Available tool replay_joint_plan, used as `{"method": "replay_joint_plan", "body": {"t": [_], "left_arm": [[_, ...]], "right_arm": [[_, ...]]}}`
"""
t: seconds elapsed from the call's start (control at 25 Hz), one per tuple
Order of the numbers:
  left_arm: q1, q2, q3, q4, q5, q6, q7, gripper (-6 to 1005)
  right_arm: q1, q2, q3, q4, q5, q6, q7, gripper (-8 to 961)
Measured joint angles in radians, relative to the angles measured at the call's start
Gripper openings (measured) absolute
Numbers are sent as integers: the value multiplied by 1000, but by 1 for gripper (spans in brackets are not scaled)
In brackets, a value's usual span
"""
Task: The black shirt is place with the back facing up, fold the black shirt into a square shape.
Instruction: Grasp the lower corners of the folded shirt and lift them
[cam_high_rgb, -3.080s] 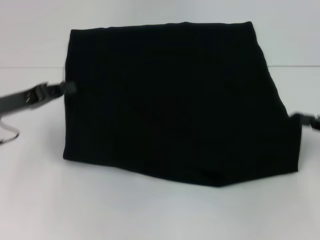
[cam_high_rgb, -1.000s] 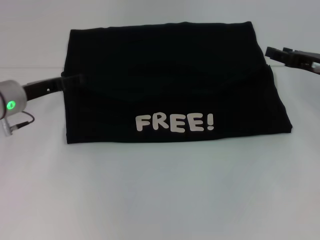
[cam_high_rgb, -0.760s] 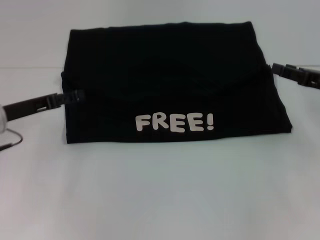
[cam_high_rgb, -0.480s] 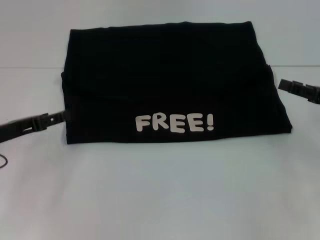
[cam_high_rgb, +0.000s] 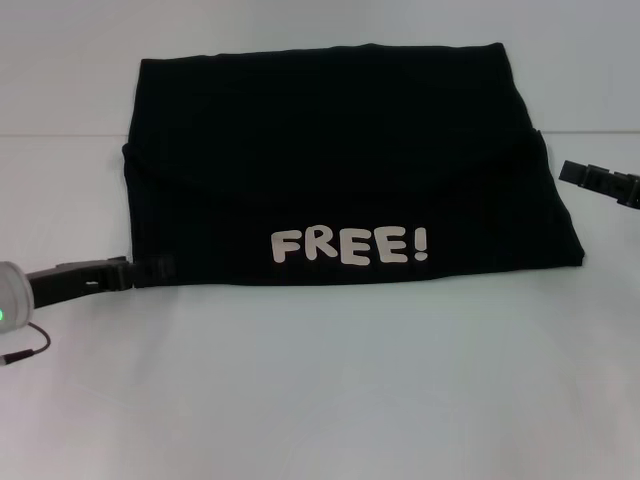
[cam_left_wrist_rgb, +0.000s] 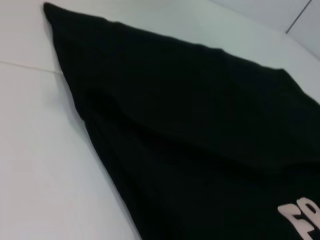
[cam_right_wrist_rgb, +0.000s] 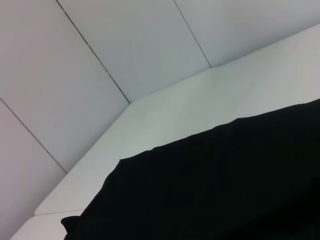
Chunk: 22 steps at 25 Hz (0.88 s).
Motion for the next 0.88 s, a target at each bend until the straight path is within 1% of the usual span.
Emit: {"method": "replay_joint_plan", "body": {"t": [0.16,0.44,0.76,0.88], "left_arm": [[-6,-1,19,-16,4,-30,-3,848],[-9,-1,24,-21,5,-14,-4,800],[-12,0,36,-21,25,-37,-5,744],[-18,1,37,-21,32,-38,-6,630]], "right_arm": [[3,0,0,-1,0,1,0,594],[1,0,1,-3,0,2,0,588],[-3,0,1,-5,0,0,0,581],[-5,0,1,-8,0,-3,0,578]]}}
